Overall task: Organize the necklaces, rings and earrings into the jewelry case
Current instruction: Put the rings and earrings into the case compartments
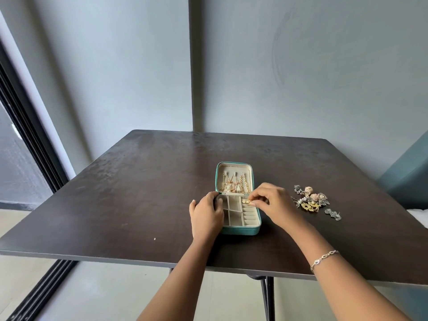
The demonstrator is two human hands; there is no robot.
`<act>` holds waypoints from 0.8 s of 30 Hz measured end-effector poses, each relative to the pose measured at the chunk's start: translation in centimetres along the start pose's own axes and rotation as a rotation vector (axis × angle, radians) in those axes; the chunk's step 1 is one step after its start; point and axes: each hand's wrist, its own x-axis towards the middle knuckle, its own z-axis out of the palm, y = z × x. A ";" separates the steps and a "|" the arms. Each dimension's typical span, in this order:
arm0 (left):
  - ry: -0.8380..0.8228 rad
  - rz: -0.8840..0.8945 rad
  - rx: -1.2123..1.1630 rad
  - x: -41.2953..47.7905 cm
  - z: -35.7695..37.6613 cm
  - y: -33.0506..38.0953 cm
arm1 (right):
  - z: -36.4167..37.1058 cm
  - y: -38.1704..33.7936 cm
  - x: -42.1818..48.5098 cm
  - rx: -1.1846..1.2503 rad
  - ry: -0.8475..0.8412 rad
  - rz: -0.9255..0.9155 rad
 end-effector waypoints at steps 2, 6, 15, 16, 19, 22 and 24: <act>0.004 0.008 0.003 0.0 0.0 0.0 | 0.0 0.0 -0.1 -0.007 -0.015 0.018; 0.006 0.014 0.011 0.0 0.1 0.0 | 0.3 0.2 -0.3 -0.006 -0.029 0.025; 0.009 0.019 0.024 0.2 0.3 -0.1 | 0.7 0.4 -0.3 0.011 -0.051 0.030; 0.007 0.018 0.022 0.2 0.3 -0.2 | 0.7 0.4 -0.3 0.013 -0.050 0.028; 0.004 0.014 0.014 0.2 0.3 -0.2 | 0.8 0.4 -0.3 0.017 -0.051 0.027; 0.002 0.016 0.016 0.1 0.3 -0.2 | 0.7 0.5 -0.5 0.056 -0.047 0.026; 0.003 0.014 0.017 0.1 0.3 -0.2 | 0.4 0.7 -0.9 0.098 0.003 0.015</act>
